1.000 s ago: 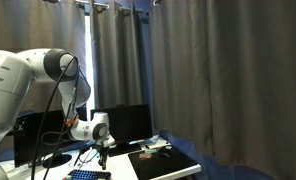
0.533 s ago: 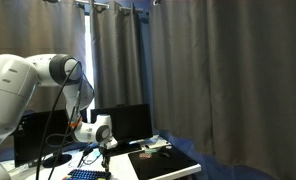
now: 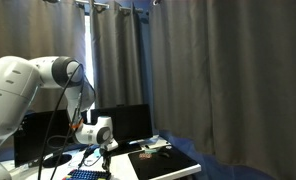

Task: Press a button on the right side of the keyboard

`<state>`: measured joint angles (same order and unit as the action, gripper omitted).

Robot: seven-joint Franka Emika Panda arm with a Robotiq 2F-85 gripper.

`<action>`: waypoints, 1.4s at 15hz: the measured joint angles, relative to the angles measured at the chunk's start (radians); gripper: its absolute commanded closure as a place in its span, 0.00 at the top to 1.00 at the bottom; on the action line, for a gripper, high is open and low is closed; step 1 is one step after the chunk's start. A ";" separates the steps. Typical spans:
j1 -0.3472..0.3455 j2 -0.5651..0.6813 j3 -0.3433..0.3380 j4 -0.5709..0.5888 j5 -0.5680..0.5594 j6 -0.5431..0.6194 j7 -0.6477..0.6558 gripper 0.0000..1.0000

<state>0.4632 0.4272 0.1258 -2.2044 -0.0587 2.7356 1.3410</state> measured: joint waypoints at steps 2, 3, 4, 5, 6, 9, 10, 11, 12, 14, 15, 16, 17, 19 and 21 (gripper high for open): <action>0.000 0.006 0.000 0.002 0.000 0.004 0.002 0.00; 0.000 0.009 0.000 0.003 0.001 0.006 0.004 0.00; 0.001 0.012 0.000 0.004 0.001 0.010 0.005 0.00; 0.001 0.015 0.000 0.007 0.001 0.013 0.007 0.00; 0.001 0.018 0.000 0.009 0.001 0.016 0.008 0.00; 0.001 0.024 0.000 0.013 0.002 0.029 0.014 0.00; 0.001 0.027 -0.001 0.014 0.002 0.034 0.016 0.00; 0.001 0.030 -0.001 0.015 0.002 0.039 0.018 0.00; 0.002 0.033 -0.002 0.016 0.002 0.042 0.021 0.00; 0.003 0.039 -0.005 0.017 0.002 0.045 0.025 0.00; 0.004 0.041 -0.007 0.017 0.002 0.046 0.026 0.00; 0.005 0.042 -0.009 0.017 0.002 0.046 0.027 0.00; 0.006 0.043 -0.011 0.017 0.002 0.046 0.028 0.00; 0.009 0.044 -0.014 0.017 0.002 0.047 0.031 0.00; 0.011 0.044 -0.015 0.017 0.002 0.047 0.033 0.00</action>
<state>0.4745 0.4716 0.1104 -2.1870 -0.0565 2.7827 1.3738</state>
